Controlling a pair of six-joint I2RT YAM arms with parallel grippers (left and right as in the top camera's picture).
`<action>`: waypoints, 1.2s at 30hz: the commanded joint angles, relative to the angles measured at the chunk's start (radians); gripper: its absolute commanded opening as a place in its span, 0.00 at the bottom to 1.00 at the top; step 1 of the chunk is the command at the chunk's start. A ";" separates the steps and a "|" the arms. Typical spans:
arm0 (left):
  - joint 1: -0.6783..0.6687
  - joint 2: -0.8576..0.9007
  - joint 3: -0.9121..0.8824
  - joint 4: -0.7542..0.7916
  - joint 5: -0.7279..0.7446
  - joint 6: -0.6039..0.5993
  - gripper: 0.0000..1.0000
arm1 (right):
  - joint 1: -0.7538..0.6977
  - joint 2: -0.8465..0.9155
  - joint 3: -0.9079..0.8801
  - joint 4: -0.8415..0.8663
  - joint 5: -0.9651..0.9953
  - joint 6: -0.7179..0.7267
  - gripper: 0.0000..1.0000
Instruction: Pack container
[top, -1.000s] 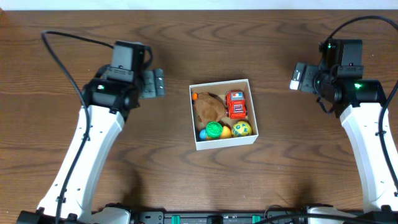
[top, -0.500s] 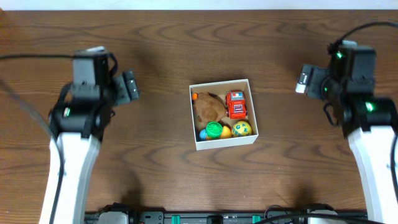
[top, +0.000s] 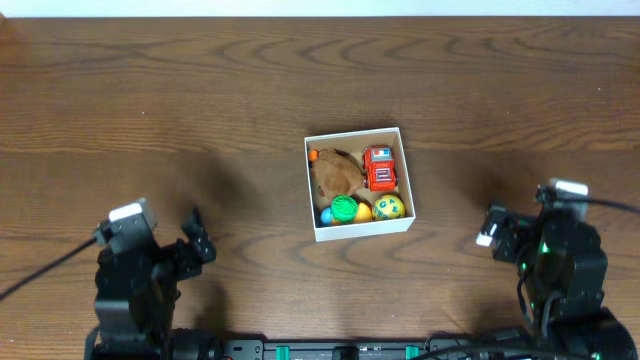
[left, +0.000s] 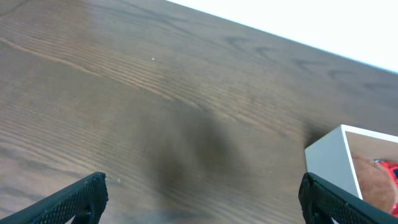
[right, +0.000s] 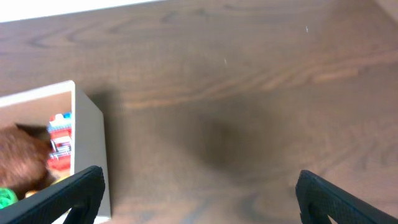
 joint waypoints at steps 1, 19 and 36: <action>0.003 -0.064 -0.018 -0.006 -0.004 -0.046 0.98 | 0.012 -0.069 -0.038 -0.022 0.050 0.053 0.99; 0.003 -0.073 -0.018 -0.008 -0.005 -0.045 0.98 | 0.012 -0.082 -0.040 -0.043 -0.032 0.053 0.99; 0.003 -0.073 -0.018 -0.008 -0.005 -0.045 0.98 | -0.006 -0.363 -0.340 0.203 -0.195 -0.075 0.99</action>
